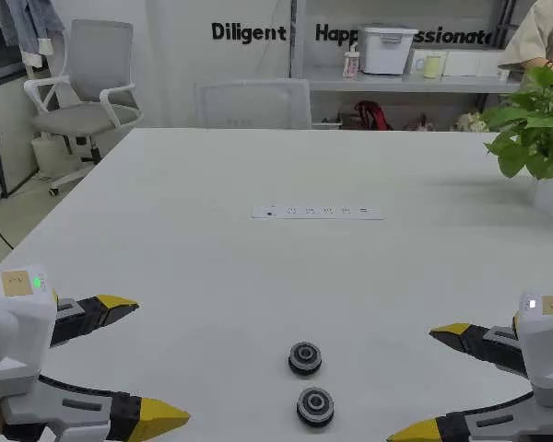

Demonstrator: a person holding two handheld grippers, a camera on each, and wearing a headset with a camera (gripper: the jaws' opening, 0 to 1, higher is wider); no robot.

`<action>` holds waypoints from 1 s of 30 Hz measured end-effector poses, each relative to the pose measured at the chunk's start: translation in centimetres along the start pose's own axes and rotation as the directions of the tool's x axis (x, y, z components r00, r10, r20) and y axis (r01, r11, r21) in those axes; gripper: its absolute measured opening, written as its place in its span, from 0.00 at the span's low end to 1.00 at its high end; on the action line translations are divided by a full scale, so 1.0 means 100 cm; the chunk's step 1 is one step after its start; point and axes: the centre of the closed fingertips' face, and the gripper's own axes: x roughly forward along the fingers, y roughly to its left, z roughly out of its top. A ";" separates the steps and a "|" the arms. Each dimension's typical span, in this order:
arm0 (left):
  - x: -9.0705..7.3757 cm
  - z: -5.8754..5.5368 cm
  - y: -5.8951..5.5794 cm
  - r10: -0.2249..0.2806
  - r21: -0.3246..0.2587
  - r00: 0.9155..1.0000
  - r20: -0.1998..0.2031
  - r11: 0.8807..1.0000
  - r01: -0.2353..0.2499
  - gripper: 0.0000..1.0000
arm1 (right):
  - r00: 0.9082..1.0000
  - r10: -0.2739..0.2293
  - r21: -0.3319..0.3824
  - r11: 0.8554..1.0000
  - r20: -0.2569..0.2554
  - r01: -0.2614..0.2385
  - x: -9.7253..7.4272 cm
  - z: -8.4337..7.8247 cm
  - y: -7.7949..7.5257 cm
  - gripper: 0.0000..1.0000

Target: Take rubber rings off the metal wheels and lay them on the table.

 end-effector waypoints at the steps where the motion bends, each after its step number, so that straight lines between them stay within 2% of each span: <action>1: 0.000 0.000 0.000 -0.001 0.002 1.000 0.000 1.000 0.001 0.90 | 1.000 -0.001 0.000 1.000 0.000 0.001 0.000 0.000 0.000 0.96; 30: -0.003 -0.002 -0.002 -0.001 0.008 1.000 -0.008 1.000 0.001 0.90 | 1.000 -0.004 -0.003 1.000 -0.003 0.004 -0.001 -0.001 0.001 0.96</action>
